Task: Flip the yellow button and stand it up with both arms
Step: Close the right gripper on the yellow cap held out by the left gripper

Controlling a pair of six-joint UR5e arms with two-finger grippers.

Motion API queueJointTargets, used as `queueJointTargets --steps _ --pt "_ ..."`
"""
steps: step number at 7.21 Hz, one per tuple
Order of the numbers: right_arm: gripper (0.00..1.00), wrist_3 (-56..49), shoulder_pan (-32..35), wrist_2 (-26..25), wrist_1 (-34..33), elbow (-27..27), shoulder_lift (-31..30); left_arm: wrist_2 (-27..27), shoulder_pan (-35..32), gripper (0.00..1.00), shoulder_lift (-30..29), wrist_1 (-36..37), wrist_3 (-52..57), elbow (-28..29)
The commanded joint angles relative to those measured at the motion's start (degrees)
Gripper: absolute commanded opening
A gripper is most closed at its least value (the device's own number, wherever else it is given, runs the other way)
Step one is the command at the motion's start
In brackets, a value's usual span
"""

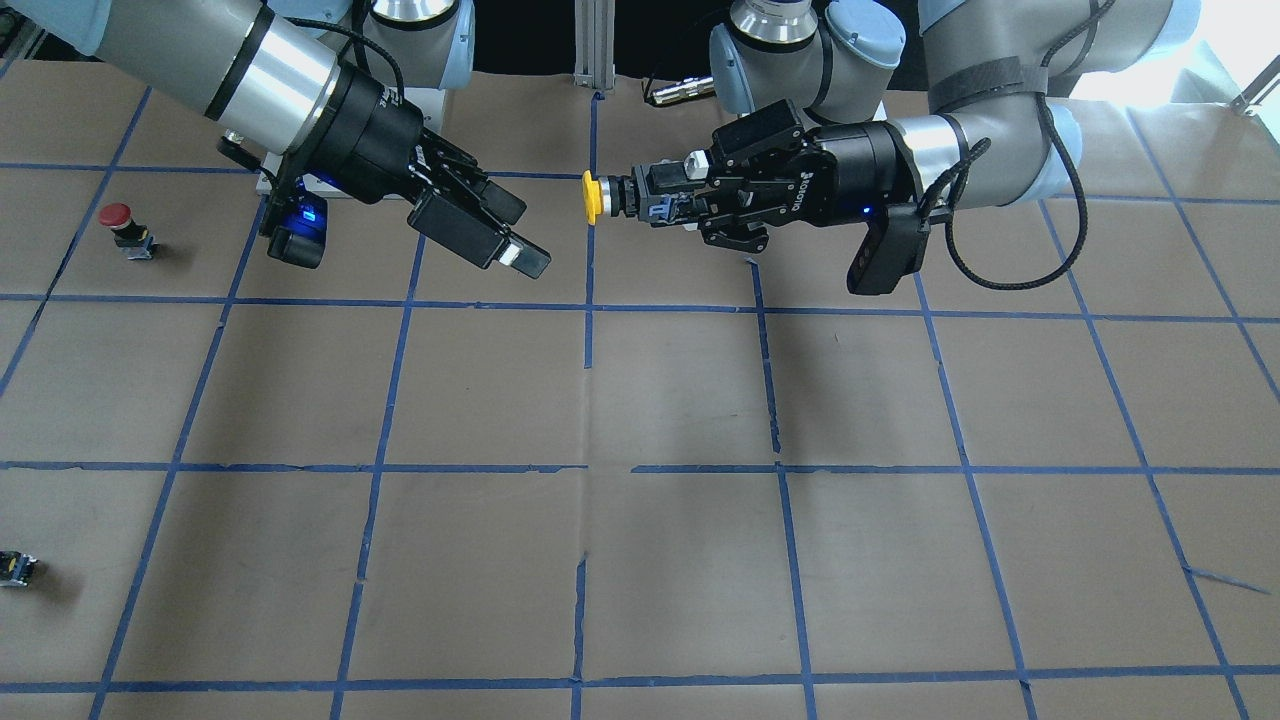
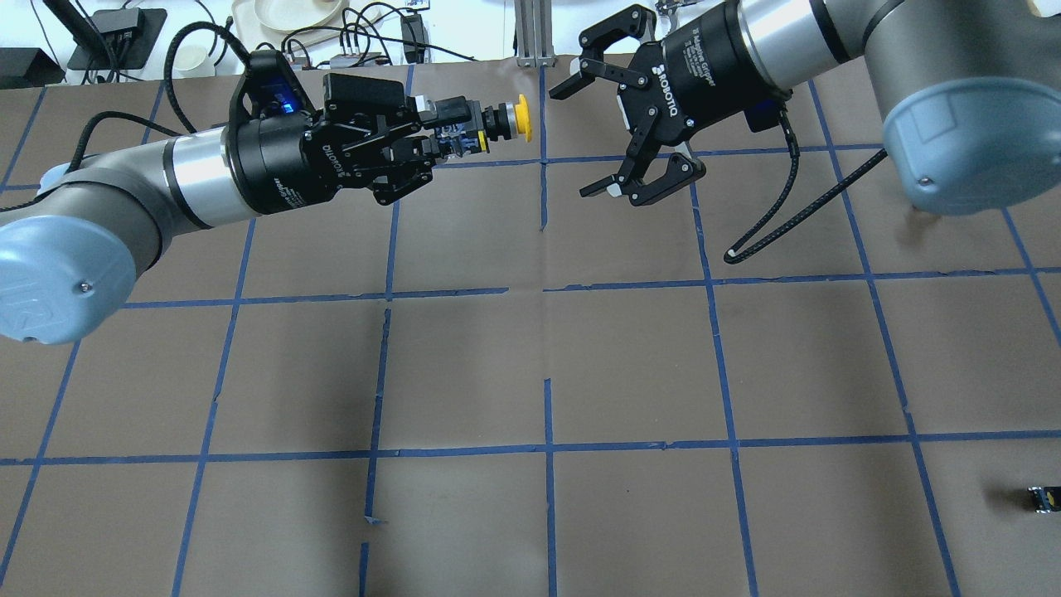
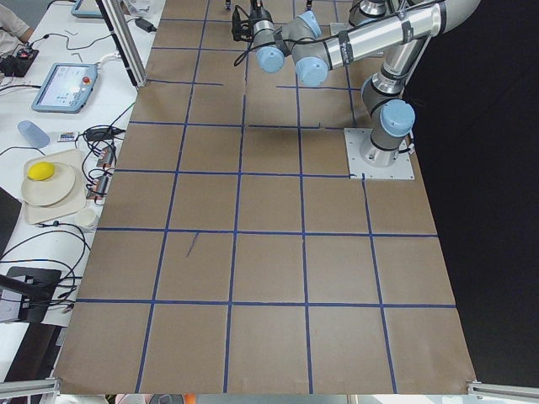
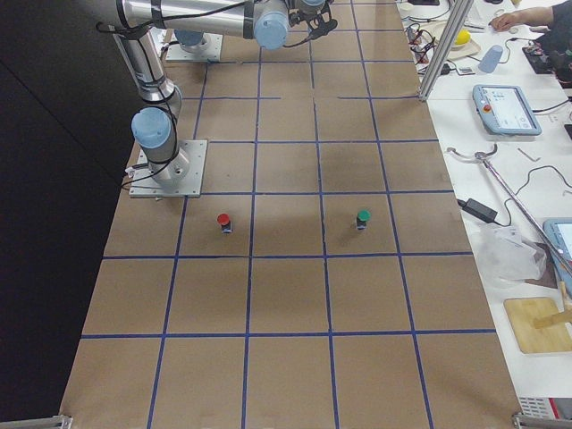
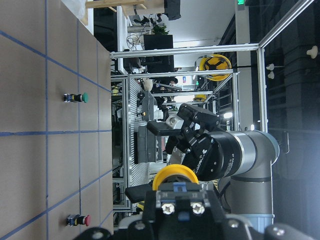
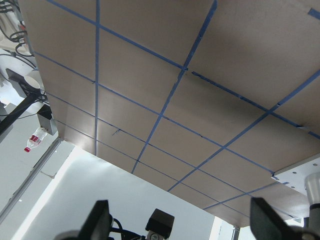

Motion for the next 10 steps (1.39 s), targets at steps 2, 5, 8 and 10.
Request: queueJointTargets --steps 2,5,8,10 --pt "0.99 3.9 0.0 3.6 -4.8 -0.5 -0.2 -0.9 -0.3 0.08 0.0 -0.1 -0.1 -0.4" --pt "0.98 6.8 1.3 7.7 -5.6 0.8 0.3 -0.9 -0.9 0.08 0.1 0.4 0.0 -0.2" --pt "0.92 6.8 1.3 7.2 -5.4 0.8 -0.1 -0.9 -1.0 0.08 0.1 0.5 0.0 -0.2" --pt "0.83 6.8 1.3 7.1 -5.1 0.9 -0.2 -0.9 -1.0 0.08 0.2 0.5 0.0 -0.2"
